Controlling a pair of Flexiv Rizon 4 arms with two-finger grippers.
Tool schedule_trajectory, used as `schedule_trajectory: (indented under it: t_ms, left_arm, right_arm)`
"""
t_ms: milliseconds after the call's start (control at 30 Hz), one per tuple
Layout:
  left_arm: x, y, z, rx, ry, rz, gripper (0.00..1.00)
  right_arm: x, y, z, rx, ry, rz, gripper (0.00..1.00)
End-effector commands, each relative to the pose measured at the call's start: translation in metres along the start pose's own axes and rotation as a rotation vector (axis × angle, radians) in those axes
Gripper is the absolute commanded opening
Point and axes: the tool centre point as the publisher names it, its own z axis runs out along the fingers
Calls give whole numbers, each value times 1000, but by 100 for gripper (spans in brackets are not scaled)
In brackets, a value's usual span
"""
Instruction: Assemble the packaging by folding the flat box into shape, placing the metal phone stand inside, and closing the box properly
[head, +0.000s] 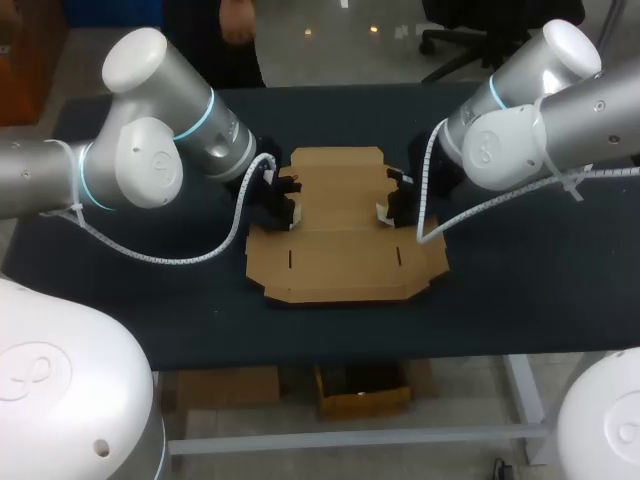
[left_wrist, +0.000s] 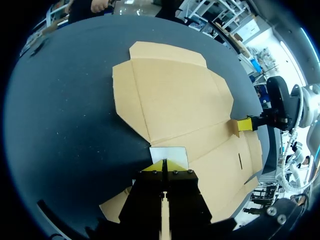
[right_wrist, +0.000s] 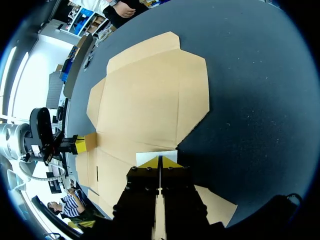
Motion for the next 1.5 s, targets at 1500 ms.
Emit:
schedule_trajectory:
  t_ms: [1500]
  left_arm:
    - [4,0,-10,-1,-82,-29,0]
  right_arm:
    - [-2,-4,-19,-21,-28,25,0]
